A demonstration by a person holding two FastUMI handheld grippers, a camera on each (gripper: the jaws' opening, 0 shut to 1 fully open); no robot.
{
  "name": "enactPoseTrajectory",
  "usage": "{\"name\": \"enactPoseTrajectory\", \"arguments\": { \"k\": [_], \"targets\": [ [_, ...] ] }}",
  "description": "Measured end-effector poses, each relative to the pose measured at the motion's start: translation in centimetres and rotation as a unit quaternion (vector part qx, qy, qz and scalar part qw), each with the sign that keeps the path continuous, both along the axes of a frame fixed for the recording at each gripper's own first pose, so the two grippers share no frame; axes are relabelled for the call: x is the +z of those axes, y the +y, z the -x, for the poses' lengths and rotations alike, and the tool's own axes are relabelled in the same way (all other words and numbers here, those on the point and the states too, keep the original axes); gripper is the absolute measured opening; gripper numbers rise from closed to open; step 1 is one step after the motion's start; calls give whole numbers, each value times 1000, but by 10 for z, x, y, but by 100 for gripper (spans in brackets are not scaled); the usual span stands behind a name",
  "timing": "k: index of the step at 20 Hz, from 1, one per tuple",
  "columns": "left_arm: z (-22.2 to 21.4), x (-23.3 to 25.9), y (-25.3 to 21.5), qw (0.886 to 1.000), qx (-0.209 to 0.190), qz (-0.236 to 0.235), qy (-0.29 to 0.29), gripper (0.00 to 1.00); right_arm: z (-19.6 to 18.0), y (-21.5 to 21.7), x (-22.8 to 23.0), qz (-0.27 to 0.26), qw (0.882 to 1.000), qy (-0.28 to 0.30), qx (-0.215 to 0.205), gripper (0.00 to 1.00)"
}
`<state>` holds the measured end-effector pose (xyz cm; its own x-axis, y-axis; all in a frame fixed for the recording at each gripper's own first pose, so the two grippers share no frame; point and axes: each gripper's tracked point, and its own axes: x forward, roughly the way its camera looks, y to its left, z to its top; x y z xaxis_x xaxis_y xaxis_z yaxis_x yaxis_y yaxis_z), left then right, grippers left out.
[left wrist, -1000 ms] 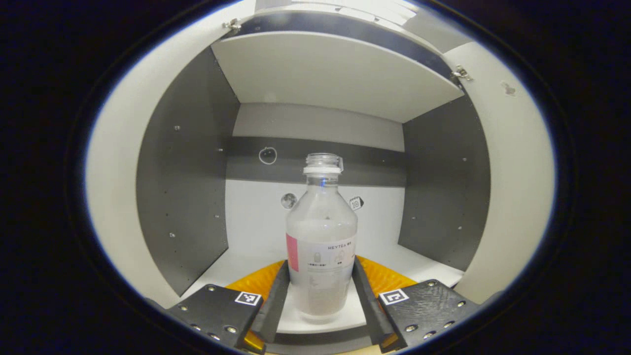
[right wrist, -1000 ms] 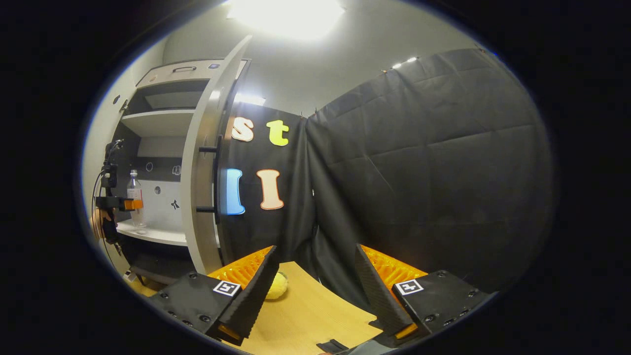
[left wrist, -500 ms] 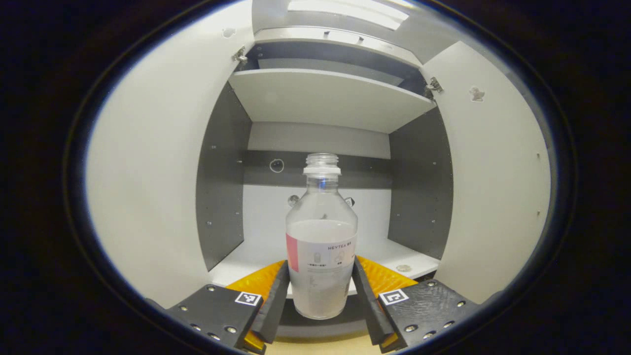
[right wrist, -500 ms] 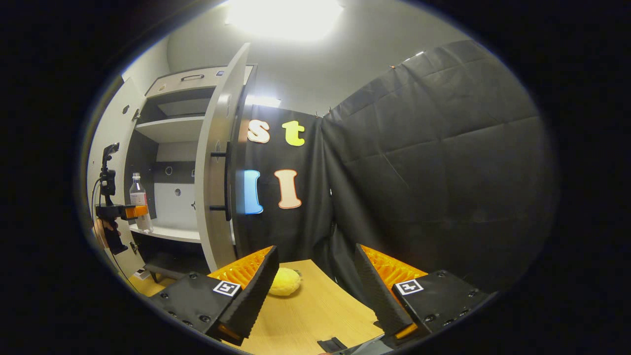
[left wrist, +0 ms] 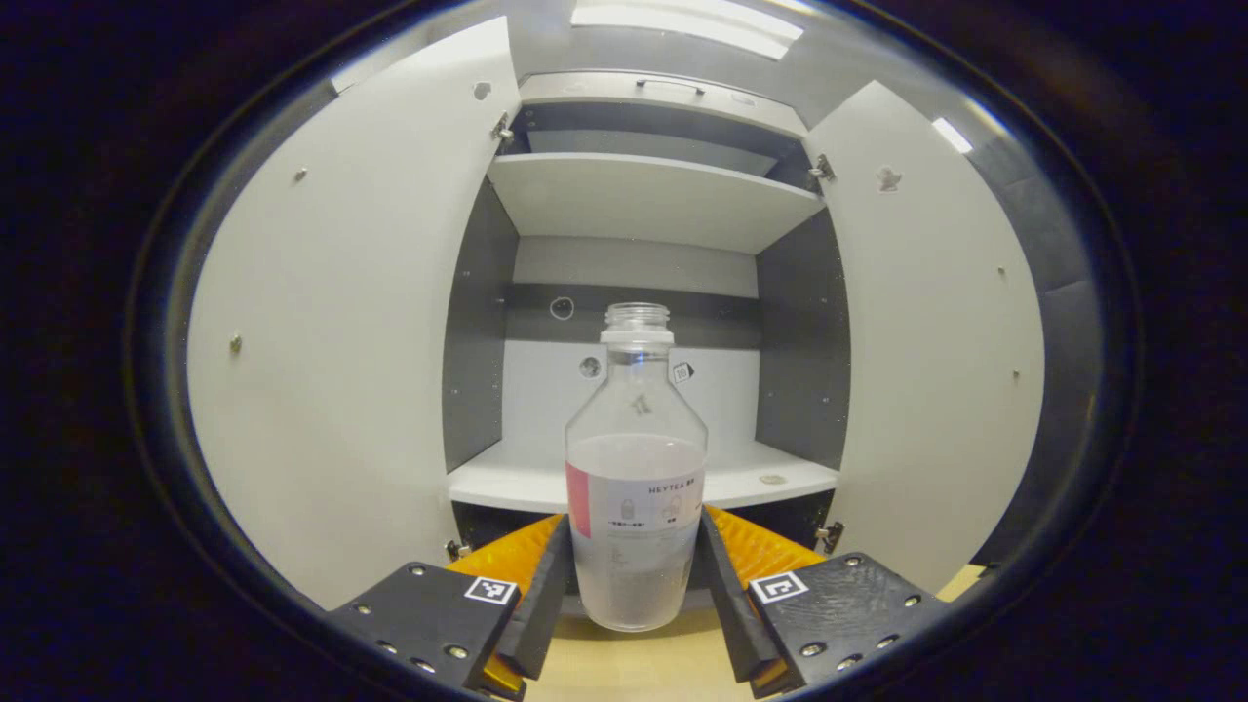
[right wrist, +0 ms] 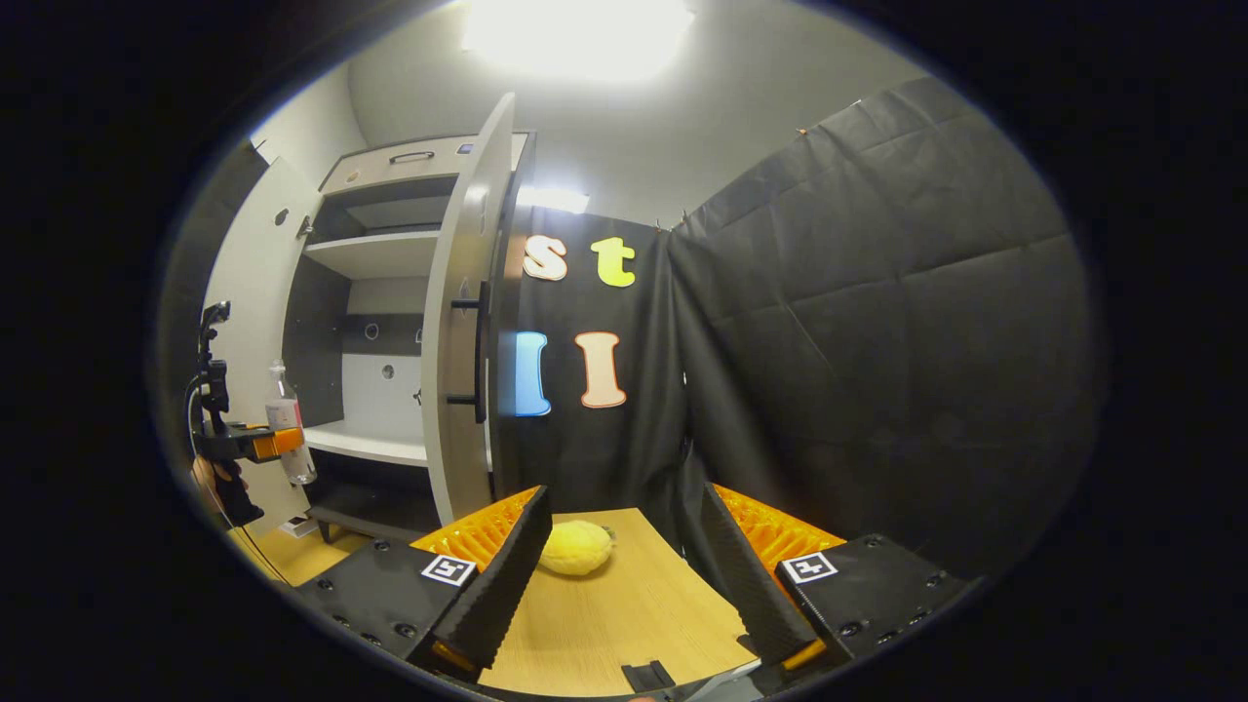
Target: Grasp the bottle in the cabinet with the left hand and place it on the coaster, then close the right door with the right hand and the left door with the left hand.
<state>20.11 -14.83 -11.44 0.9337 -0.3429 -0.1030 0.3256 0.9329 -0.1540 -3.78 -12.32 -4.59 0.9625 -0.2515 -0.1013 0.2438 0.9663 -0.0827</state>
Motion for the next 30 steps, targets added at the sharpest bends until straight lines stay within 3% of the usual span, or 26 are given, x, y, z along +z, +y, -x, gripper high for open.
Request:
{"name": "enactPoseTrajectory", "arguments": {
  "k": [1,12,30],
  "targets": [
    [13,-6,2,1000,-1,0,1,71,1,1,0,1,1000,0,5,98],
    [96,-90,4,999,-20,-4,38,72,18,20,-9,2,1000,4,29,98],
    [151,-242,-13,992,-20,-26,122,72,18,27,-23,22,999,32,37,98]
  ]
}}
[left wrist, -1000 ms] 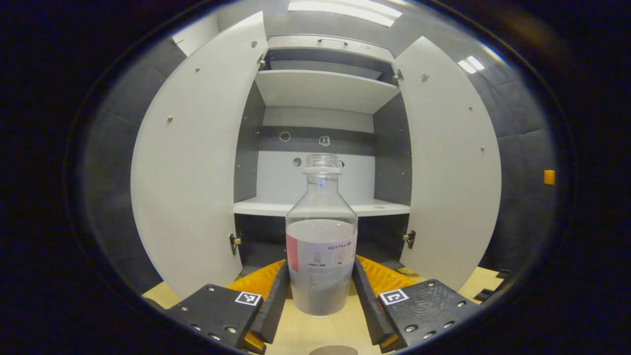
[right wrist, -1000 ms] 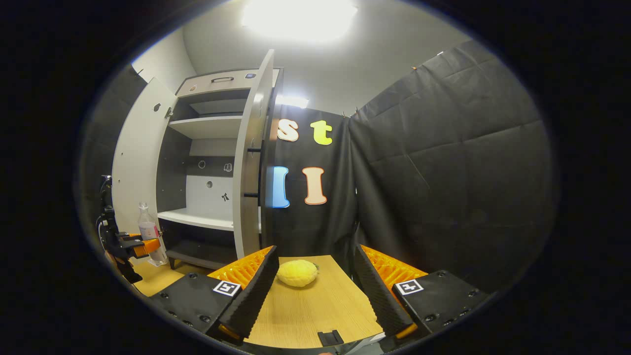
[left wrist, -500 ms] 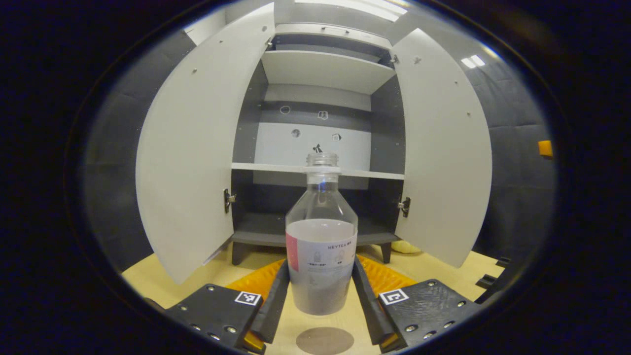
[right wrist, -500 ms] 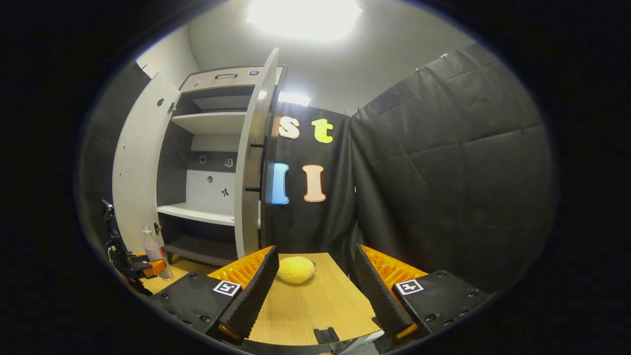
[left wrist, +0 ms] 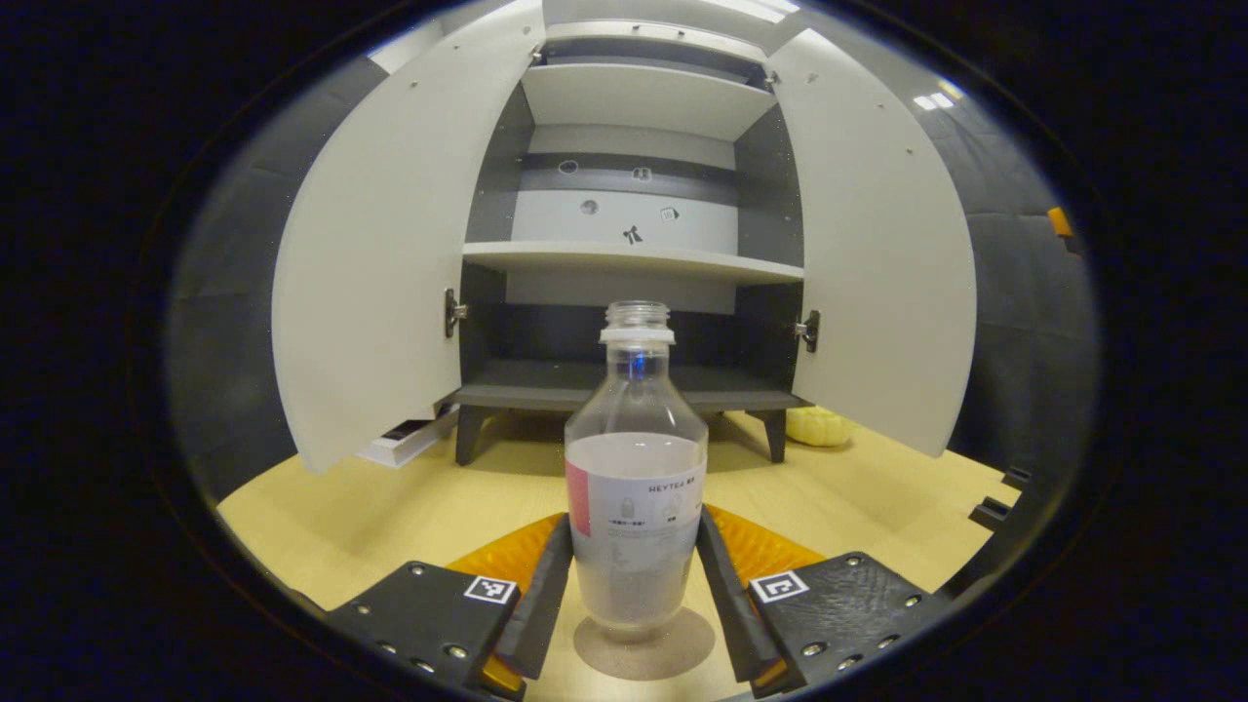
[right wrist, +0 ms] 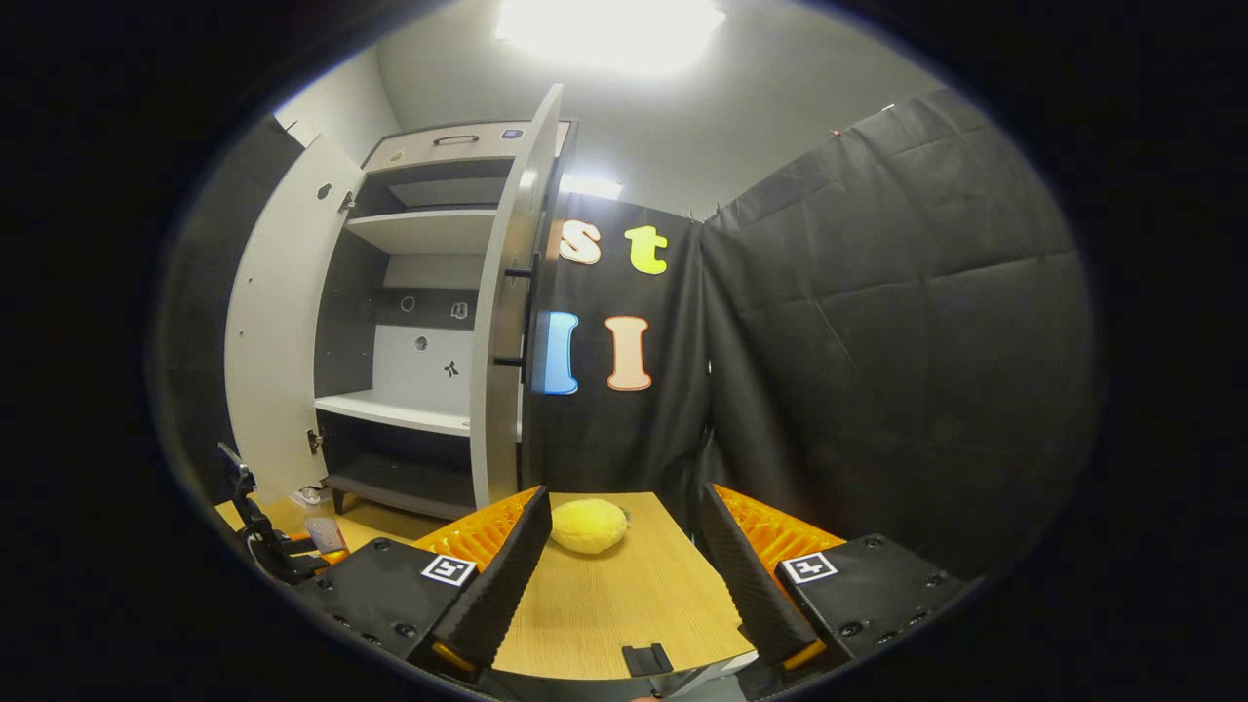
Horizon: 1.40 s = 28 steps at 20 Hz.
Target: Grasp the bottle in the cabinet with the left hand and place it on the coaster, then close the right door with the right hand and the left door with the left hand.
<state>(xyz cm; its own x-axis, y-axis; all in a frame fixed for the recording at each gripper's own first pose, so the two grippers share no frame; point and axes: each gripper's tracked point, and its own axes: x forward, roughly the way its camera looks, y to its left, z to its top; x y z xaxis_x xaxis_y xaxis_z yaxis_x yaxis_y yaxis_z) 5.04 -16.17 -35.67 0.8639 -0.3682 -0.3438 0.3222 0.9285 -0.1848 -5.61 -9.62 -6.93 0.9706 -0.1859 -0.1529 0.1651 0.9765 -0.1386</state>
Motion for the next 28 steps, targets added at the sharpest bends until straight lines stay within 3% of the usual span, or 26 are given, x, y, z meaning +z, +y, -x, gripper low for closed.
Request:
{"name": "enactPoseTrajectory", "arguments": {
  "k": [5,12,14,15,18,19,22,28],
  "targets": [
    [14,-28,0,1000,10,-8,19,72,-3,6,-5,2,1000,10,13,98],
    [21,-22,4,999,18,-21,21,72,-14,12,-5,0,1000,11,25,98],
    [21,-14,2,999,16,-24,19,94,-19,12,-4,-4,1000,8,29,98],
    [20,-8,2,999,17,-27,15,94,-21,12,-3,-8,999,6,30,98],
    [19,22,0,999,20,-28,-2,94,-30,7,5,-17,999,-7,30,94],
    [18,35,1,999,21,-28,-8,88,-34,3,9,-18,999,-13,28,98],
    [18,82,9,999,32,-23,-27,88,-49,-8,22,-35,999,-26,23,98],
    [12,185,51,992,84,-24,-86,87,-91,-18,44,-48,998,-43,20,98]
  ]
}}
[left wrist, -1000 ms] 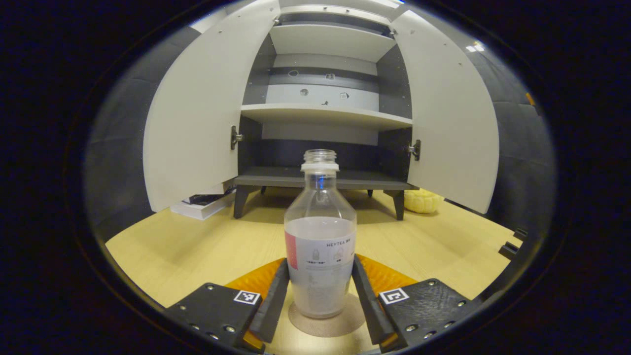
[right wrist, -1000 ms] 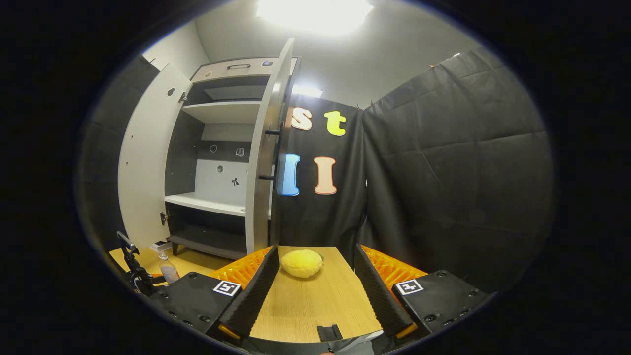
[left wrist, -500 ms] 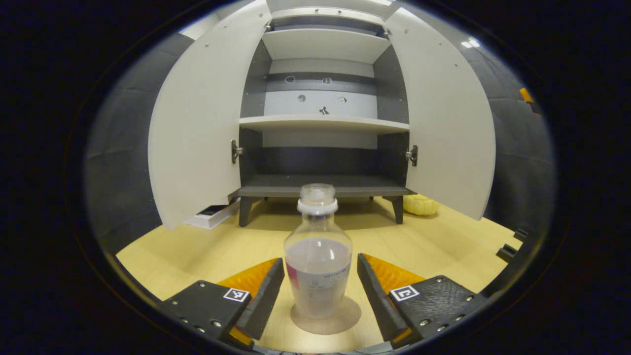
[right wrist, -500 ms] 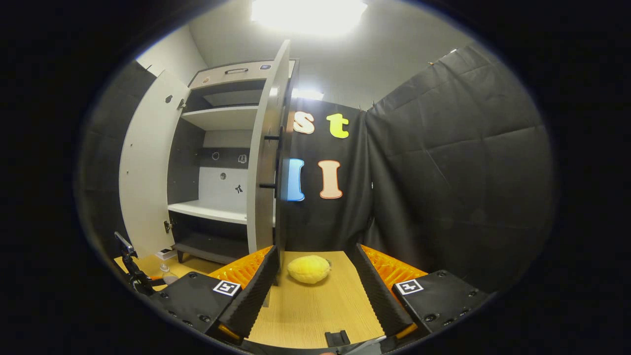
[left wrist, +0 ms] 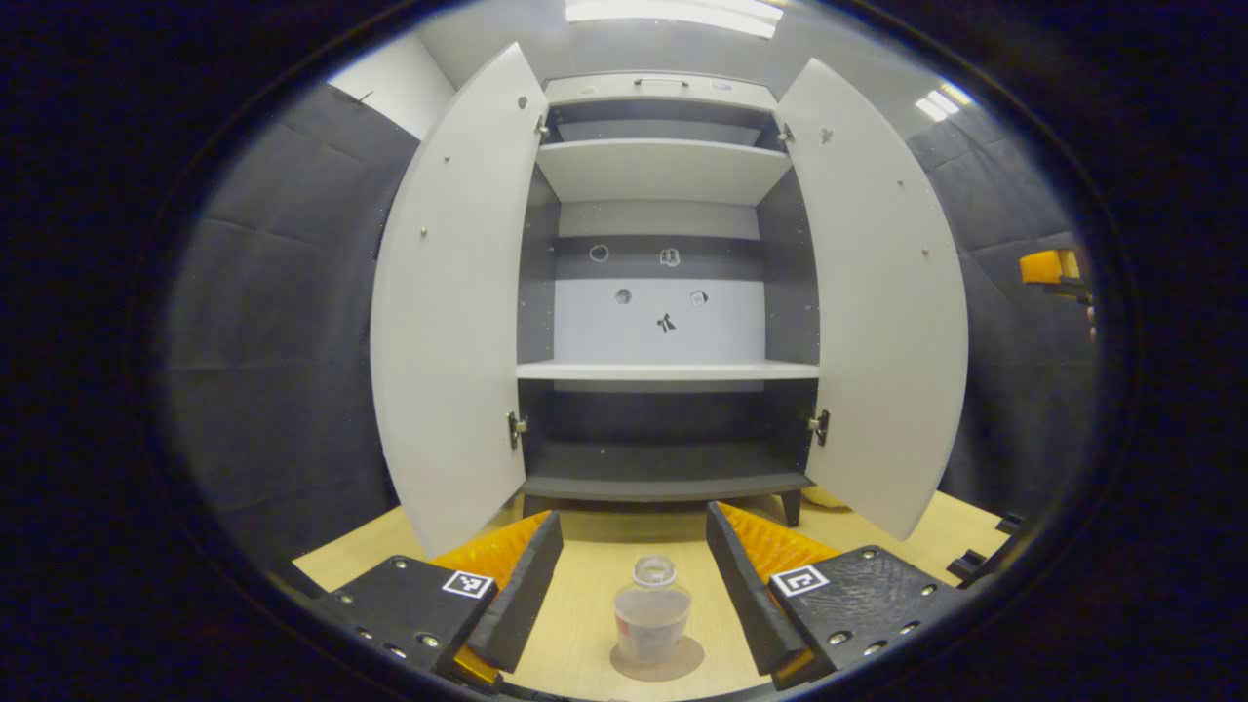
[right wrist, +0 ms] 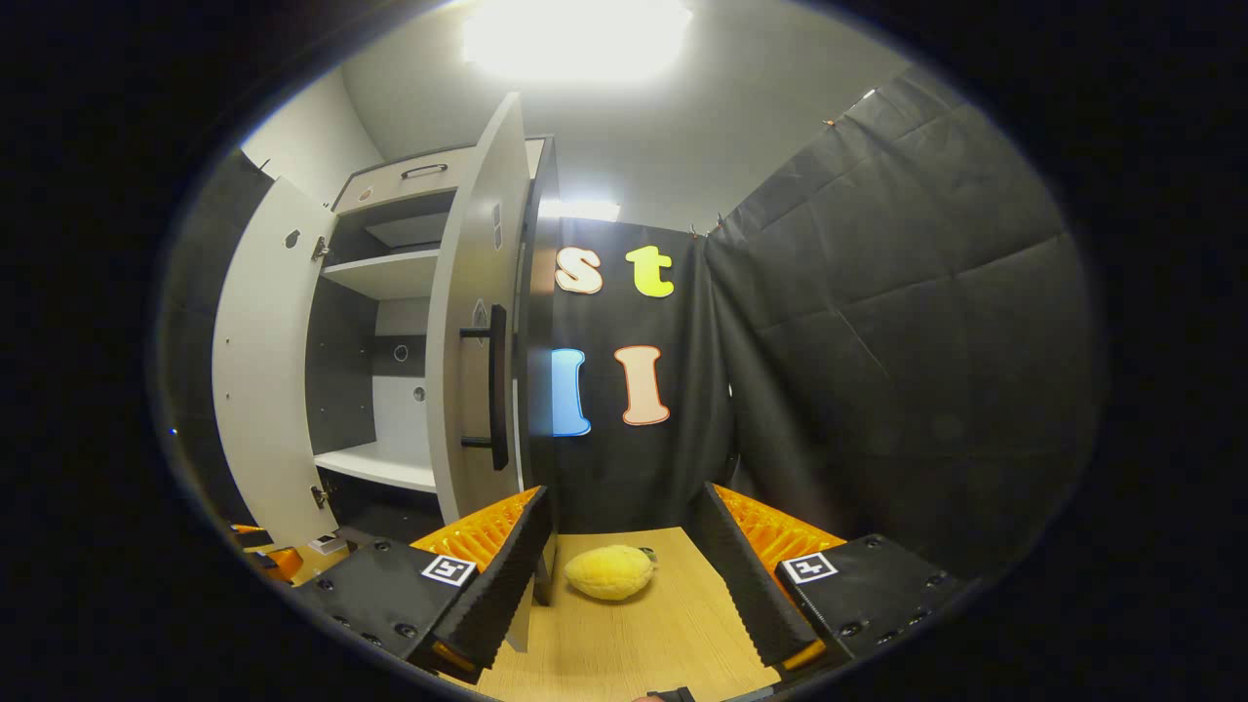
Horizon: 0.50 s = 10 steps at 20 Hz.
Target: Grasp the bottle in the cabinet with the left hand and place it on the coaster, then close the right door with the right hand and the left door with the left hand.
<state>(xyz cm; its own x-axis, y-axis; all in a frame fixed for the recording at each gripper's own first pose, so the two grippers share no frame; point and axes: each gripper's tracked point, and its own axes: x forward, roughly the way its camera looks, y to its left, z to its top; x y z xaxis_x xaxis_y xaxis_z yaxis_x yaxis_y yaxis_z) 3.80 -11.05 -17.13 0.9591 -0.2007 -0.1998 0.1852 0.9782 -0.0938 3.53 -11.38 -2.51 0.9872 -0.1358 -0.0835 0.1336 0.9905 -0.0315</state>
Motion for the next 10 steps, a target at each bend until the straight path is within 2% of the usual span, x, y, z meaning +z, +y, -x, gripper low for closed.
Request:
{"name": "enactPoseTrajectory", "arguments": {
  "k": [1,4,5,6,8,9,10],
  "targets": [
    [-1,13,10,1000,11,-2,-7,84,-8,-1,2,0,1000,-1,-2,98],
    [-7,47,46,999,47,4,-18,90,-31,-3,13,-5,1000,-10,-15,98],
    [-8,56,57,998,57,6,-23,94,-39,-2,17,-9,1000,-15,-21,94],
    [-11,65,69,997,66,3,-27,87,-46,-2,21,-13,999,-20,-27,98],
    [-15,81,96,996,82,-11,-35,87,-61,2,31,-18,999,-29,-38,98],
    [-16,88,109,995,89,-19,-41,94,-65,2,35,-18,998,-35,-45,98],
    [-18,95,121,994,95,-25,-46,94,-71,3,39,-19,998,-40,-52,98]
  ]
}}
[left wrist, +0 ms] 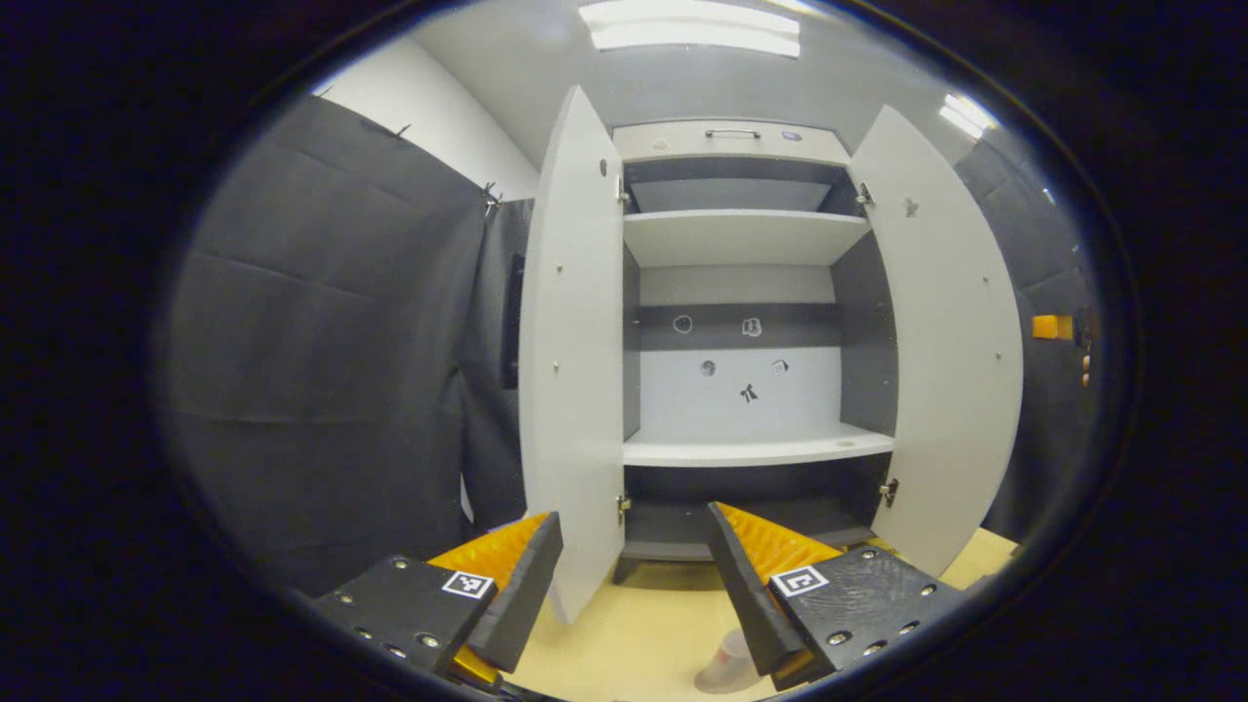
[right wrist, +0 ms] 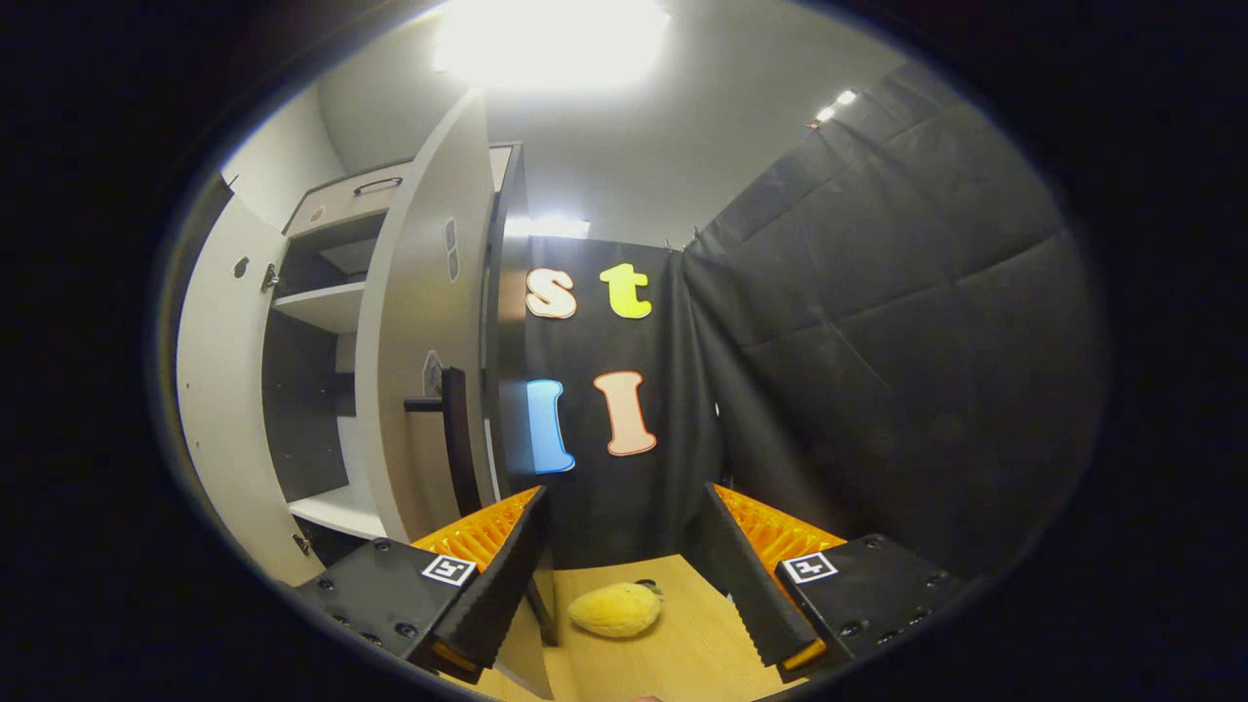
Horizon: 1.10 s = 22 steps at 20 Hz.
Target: Grasp the bottle in the cabinet with the left hand and place it on the coaster, then close the right door with the right hand and the left door with the left hand.
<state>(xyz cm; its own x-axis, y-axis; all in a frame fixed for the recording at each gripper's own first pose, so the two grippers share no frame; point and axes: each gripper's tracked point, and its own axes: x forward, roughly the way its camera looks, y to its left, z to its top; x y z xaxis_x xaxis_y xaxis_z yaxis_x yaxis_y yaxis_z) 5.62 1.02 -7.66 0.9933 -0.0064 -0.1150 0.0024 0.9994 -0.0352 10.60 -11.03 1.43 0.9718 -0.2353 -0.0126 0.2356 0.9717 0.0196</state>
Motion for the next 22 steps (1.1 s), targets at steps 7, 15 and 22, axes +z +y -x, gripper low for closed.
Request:
{"name": "enactPoseTrajectory", "arguments": {
  "k": [7,15,22],
  "targets": [
    [-19,13,67,999,30,7,-16,87,-21,19,-13,8,999,33,-26,98],
    [-52,7,123,999,34,9,-21,88,-16,58,-8,39,999,23,-29,94],
    [-79,-10,127,1000,14,18,-14,87,-21,113,-13,27,999,24,-1,94]
  ]
}}
